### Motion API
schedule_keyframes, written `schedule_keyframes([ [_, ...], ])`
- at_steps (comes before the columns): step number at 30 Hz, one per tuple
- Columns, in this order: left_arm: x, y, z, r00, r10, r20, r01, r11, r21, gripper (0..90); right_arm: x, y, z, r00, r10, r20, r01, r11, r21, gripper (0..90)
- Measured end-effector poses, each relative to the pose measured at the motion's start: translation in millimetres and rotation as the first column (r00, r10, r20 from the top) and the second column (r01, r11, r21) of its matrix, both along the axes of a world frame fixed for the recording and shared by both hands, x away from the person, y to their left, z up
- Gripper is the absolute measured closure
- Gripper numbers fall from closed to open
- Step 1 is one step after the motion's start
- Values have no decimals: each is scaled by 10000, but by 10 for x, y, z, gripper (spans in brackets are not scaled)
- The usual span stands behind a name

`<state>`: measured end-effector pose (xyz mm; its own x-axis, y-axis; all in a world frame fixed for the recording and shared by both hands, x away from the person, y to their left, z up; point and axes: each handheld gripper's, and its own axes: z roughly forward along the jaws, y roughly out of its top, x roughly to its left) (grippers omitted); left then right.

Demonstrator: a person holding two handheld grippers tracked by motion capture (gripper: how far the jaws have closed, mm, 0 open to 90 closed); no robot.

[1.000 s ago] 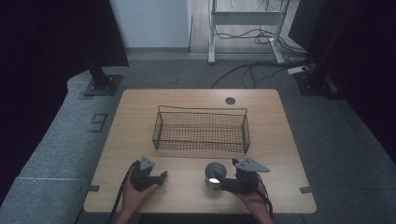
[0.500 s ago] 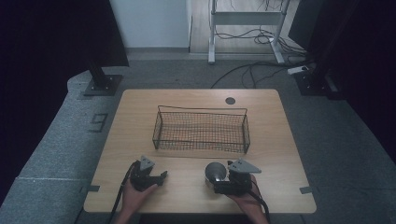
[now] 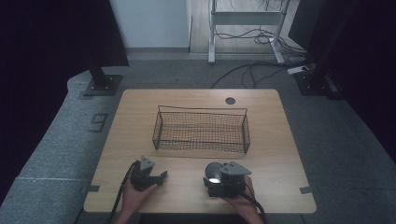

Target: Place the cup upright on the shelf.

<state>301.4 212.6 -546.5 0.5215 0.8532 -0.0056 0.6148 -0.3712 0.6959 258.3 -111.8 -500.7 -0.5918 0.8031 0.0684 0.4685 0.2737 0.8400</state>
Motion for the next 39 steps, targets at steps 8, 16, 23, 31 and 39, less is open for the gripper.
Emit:
schedule_keyframes([
  [8, 0, 1, 0, 10000, -5, -2, 5, 10000, 9, 220, 35, 50, -81, 9999, -40, -160, 37, 9998, -192, 38],
  [16, 0, 0, 0, 10000, -6, -2, 6, 10000, 9, 220, 75, 127, -158, 9998, -183, -62, 180, 9988, -464, 64],
  [23, 0, 0, 0, 10000, -6, -1, 6, 10000, 7, 220, 81, 134, -163, 9997, -219, 72, 224, 9977, -641, 130],
  [31, 0, 0, 0, 10000, -8, -3, 8, 10000, 8, 220, 102, 118, -149, 9999, 98, -31, -100, 9971, -751, 133],
  [39, 0, 0, 0, 10000, -7, -6, 7, 10000, 7, 220, 107, 104, -146, 9995, 316, -35, -318, 9974, -654, 134],
])
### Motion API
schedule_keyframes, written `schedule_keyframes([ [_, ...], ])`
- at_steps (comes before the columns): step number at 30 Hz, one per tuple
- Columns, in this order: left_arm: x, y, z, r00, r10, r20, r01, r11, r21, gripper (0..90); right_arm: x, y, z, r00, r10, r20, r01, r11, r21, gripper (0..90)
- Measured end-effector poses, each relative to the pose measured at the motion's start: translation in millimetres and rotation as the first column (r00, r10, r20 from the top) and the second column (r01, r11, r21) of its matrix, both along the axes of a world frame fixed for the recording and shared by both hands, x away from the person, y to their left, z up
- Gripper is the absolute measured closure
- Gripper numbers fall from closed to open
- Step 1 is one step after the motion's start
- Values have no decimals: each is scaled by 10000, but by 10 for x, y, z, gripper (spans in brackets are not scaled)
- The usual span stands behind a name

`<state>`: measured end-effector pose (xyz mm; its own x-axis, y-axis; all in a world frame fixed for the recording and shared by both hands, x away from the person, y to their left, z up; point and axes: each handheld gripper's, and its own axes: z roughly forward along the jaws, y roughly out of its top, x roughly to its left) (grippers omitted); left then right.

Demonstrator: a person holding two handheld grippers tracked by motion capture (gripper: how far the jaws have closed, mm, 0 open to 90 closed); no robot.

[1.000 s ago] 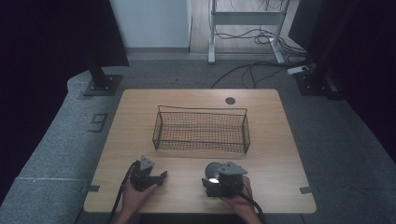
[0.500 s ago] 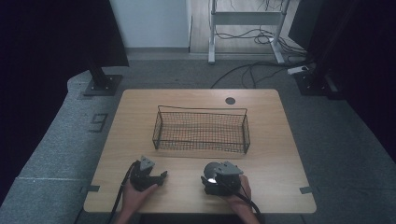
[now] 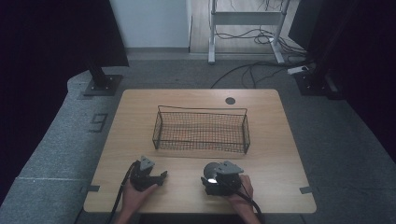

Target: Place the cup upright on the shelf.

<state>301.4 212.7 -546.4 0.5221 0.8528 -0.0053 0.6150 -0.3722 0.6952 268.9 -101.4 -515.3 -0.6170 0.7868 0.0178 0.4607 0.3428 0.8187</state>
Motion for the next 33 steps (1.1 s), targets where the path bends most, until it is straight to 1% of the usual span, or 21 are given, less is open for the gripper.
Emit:
schedule_keyframes([
  [2, 0, 0, 0, 10000, 1, 3, -1, 10000, 0, 220, -1, -23, 16, 9999, 157, 36, -157, 9995, 257, 134],
  [3, 0, 0, 0, 10000, 1, 3, -1, 10000, 0, 220, -1, -23, 16, 9999, 157, 36, -157, 9995, 257, 134],
  [4, 0, 0, 0, 10000, 3, 4, -3, 10000, 0, 220, -1, -48, 43, 9999, 129, 70, -132, 9990, 426, 134],
  [10, 0, 0, 0, 10000, 2, 4, -2, 10000, 2, 220, -13, -80, 90, 9998, 156, 133, -163, 9984, 544, 134],
  [11, 0, 0, 0, 10000, 1, 3, -1, 10000, 0, 220, -21, -87, 114, 9996, 173, 208, -185, 9983, 560, 134],
  [14, 0, 0, 0, 10000, 1, 4, -1, 10000, 1, 220, -29, -93, 144, 9995, 184, 252, -199, 9979, 610, 134],
  [16, 0, 0, 0, 10000, 3, 5, -3, 10000, 0, 220, -36, -93, 184, 9990, 316, 309, -337, 9970, 692, 134],
  [17, 0, 0, 0, 10000, 3, 5, -3, 10000, 0, 220, -42, -92, 213, 9982, 440, 399, -471, 9956, 810, 134],
  [22, 0, 0, 0, 10000, 3, 5, -3, 10000, -1, 220, -36, -81, 268, 9978, 461, 467, -499, 9953, 835, 134],
  [26, 0, -1, -1, 10000, 11, 9, -11, 10000, -14, 220, -10, -91, 338, 9981, 341, 510, -390, 9944, 987, 134],
  [29, 0, -1, -1, 10000, 10, 9, -10, 10000, -16, 220, 5, -90, 367, 9981, 329, 526, -377, 9949, 939, 134],
  [30, -1, -1, -1, 10000, 12, 10, -12, 10000, -20, 220, 14, -90, 400, 9979, 332, 559, -381, 9953, 890, 134],
  [33, 0, 1, 0, 10000, -5, 0, 5, 10000, 8, 220, 31, -101, 459, 9977, 233, 639, -293, 9950, 952, 134],
])
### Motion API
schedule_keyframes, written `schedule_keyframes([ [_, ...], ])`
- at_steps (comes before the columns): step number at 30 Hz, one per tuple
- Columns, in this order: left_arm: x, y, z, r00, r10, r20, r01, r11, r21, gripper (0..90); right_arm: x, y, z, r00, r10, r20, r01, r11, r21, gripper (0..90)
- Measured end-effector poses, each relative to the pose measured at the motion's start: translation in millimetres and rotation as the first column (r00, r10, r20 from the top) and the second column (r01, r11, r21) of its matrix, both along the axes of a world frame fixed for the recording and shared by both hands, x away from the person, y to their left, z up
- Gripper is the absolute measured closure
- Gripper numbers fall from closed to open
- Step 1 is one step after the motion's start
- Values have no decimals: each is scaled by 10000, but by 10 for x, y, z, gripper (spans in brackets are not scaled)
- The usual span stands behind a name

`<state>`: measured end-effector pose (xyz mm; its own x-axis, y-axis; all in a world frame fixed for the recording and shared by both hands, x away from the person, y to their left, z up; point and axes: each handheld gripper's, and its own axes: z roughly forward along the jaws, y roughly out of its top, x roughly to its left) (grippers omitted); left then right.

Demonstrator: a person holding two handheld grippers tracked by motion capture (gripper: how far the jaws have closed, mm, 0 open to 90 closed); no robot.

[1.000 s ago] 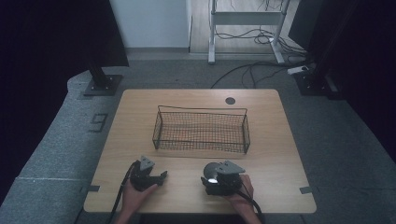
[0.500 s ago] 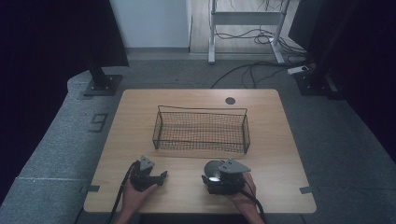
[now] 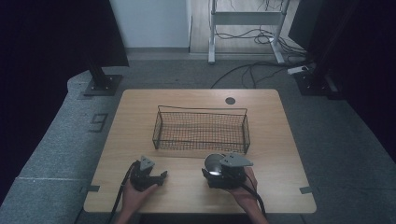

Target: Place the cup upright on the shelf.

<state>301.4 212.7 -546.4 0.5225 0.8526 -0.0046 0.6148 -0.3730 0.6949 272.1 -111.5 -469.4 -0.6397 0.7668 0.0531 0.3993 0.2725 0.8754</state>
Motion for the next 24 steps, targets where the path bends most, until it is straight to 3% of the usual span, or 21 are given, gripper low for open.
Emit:
schedule_keyframes([
  [5, 0, 0, 0, 10000, -1, 2, 1, 10000, 0, 220, 19, -17, 74, 9999, -24, 142, 23, 10000, 55, 134],
  [9, 0, 0, 0, 10000, -1, 1, 1, 10000, -1, 220, 49, -23, 150, 9999, -20, 155, 14, 9993, 363, 134],
  [24, 0, -1, -1, 10000, 5, 9, -5, 10000, -4, 220, 133, -41, 320, 9989, -101, 461, 86, 9994, 329, 134],
])
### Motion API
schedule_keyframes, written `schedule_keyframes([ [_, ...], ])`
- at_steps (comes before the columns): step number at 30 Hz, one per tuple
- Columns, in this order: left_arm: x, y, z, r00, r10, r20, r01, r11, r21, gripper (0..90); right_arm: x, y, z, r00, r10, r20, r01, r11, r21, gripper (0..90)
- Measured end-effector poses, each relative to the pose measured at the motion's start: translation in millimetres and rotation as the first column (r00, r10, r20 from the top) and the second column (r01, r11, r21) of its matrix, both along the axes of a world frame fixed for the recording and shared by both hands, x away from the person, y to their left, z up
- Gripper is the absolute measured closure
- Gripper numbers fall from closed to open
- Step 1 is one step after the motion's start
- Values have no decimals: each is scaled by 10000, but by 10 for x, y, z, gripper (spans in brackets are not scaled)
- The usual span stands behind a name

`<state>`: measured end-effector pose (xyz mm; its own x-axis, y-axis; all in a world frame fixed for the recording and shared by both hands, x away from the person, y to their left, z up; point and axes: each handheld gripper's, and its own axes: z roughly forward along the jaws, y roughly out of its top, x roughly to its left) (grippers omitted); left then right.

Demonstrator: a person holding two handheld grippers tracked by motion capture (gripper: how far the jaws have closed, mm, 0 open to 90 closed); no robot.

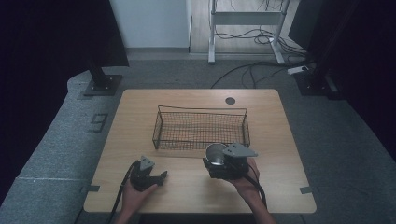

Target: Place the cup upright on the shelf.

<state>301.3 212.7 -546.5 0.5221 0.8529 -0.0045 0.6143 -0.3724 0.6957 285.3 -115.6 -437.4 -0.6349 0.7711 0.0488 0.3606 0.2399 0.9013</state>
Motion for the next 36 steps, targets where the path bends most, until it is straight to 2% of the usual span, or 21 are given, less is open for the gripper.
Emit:
schedule_keyframes([
  [18, 0, 1, 1, 10000, -14, -13, 14, 10000, 9, 220, 144, -42, 88, 9996, -277, 43, 277, 9995, 120, 133],
  [36, -1, 0, 1, 10000, -3, -6, 3, 10000, 6, 220, 272, -3, 163, 9992, -368, 126, 367, 9993, 48, 134],
])
